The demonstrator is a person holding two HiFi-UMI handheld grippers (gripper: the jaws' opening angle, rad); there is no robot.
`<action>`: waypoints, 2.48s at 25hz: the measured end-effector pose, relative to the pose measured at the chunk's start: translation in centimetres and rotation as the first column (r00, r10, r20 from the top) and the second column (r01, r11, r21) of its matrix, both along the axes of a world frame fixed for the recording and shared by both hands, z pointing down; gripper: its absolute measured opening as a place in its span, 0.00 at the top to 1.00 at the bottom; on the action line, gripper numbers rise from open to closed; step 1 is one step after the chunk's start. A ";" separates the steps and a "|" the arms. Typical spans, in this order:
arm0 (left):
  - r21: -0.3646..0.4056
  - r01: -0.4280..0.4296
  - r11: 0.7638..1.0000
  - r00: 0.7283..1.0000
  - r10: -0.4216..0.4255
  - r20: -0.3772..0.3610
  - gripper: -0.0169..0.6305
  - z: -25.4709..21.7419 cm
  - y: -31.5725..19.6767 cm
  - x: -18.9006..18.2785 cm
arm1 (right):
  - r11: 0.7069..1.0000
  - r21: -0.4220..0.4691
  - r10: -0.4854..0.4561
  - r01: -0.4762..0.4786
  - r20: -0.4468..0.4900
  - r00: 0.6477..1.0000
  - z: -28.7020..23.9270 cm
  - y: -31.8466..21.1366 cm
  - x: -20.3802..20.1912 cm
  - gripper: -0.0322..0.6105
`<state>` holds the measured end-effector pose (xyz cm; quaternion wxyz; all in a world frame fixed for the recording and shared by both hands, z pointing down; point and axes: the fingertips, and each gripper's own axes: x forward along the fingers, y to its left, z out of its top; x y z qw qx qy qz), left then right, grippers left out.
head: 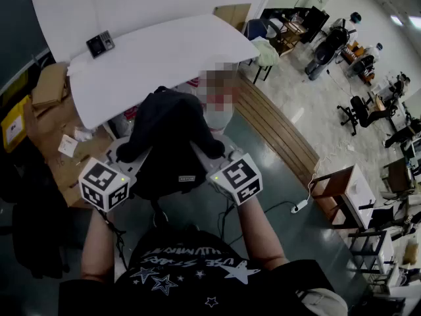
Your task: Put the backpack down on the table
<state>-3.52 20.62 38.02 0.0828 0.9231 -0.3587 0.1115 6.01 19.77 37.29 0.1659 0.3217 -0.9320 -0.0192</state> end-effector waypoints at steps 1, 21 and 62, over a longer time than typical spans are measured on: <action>0.000 -0.002 1.000 1.000 0.002 -0.001 0.89 -0.1 0.2 0.1 | 1.000 -0.002 0.003 -0.003 0.001 1.000 -0.1 0.2 0.0 0.93; -0.012 -0.062 0.998 0.998 0.062 -0.014 0.89 0.4 -1.8 -1.5 | 0.996 -0.028 0.079 -0.079 0.006 0.997 0.3 -1.5 -1.4 0.93; 0.015 0.069 0.998 0.997 -0.068 -0.030 0.89 -3.1 -26.4 -1.9 | 0.997 0.069 -0.042 0.035 0.104 0.994 -3.4 -27.6 -1.5 0.93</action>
